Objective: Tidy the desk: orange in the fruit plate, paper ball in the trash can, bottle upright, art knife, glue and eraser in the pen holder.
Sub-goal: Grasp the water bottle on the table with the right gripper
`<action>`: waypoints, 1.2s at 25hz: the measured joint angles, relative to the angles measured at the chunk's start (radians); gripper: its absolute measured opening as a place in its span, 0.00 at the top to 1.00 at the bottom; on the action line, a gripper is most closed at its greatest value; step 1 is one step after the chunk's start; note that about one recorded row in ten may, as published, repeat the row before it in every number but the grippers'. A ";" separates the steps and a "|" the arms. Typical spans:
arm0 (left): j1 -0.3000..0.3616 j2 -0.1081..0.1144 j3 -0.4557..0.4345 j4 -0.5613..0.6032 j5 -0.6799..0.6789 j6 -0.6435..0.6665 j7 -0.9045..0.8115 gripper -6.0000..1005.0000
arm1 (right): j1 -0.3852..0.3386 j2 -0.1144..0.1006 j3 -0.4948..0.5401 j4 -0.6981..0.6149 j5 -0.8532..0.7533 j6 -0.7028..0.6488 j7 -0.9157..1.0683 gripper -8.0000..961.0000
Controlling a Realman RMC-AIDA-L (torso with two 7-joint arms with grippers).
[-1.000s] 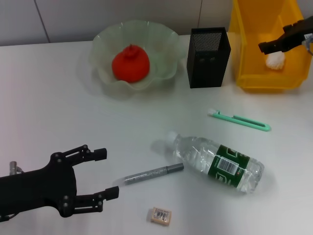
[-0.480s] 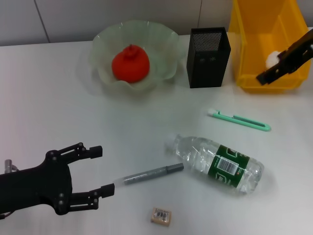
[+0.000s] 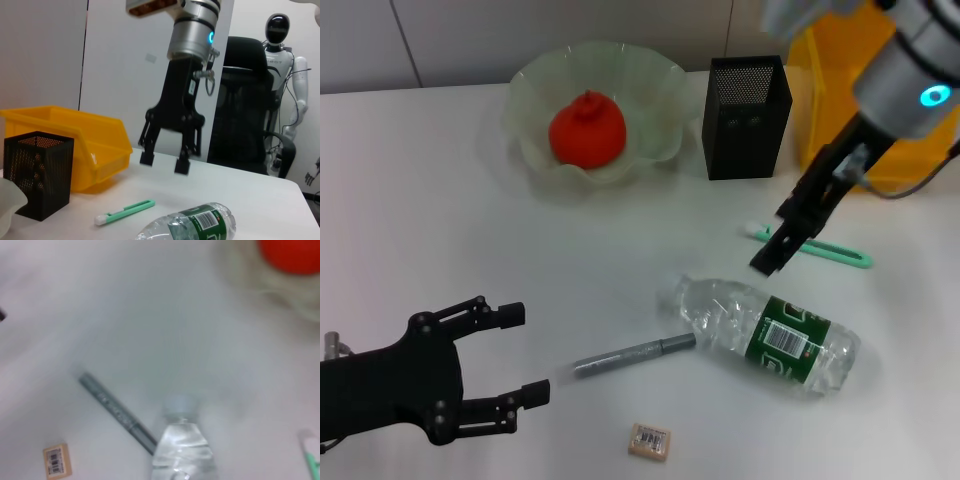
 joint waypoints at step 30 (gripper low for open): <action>0.011 0.003 -0.005 0.000 0.000 0.000 0.009 0.18 | 0.037 0.020 -0.428 0.182 0.060 0.157 0.286 0.13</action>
